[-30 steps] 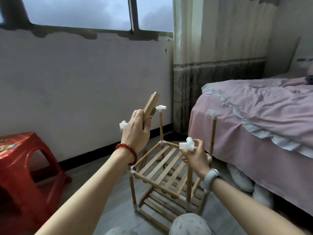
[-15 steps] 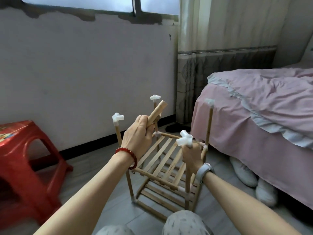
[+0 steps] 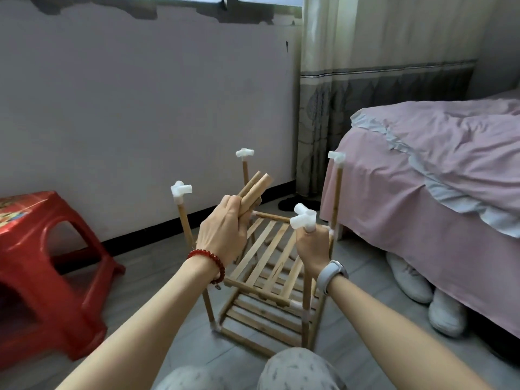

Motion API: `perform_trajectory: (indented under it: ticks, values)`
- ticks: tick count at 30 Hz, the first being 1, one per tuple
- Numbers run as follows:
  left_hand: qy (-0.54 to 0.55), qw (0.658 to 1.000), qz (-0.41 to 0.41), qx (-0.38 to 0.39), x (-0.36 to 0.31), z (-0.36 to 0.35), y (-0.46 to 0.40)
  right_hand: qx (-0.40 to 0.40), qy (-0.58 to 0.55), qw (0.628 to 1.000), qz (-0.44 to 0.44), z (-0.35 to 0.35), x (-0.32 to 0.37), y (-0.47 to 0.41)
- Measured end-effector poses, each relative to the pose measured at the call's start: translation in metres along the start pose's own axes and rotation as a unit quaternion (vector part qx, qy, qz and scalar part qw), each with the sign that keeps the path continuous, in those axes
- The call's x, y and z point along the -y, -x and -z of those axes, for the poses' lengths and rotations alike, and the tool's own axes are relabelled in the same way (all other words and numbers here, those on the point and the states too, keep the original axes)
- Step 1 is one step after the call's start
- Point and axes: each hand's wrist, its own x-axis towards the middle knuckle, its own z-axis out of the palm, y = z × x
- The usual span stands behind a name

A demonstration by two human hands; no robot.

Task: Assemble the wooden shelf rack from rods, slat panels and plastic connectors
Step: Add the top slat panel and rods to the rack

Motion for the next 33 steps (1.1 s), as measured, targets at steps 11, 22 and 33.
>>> perform_trajectory:
  ticks: [11, 22, 33]
  values:
    - [-0.049, 0.983, -0.171, -0.049, 0.015, -0.062, -0.012, 0.141, 0.008, 0.984, -0.109, 0.005, -0.09, 0.016]
    - [-0.112, 0.982, -0.148, 0.047, 0.036, -0.109, 0.006, 0.135, -0.026, 0.925, -0.353, -0.024, -0.158, 0.032]
    - [-0.117, 0.974, -0.191, 0.043, 0.053, -0.097, 0.022, 0.247, 0.02, 0.913, -0.325, -0.02, -0.15, 0.017]
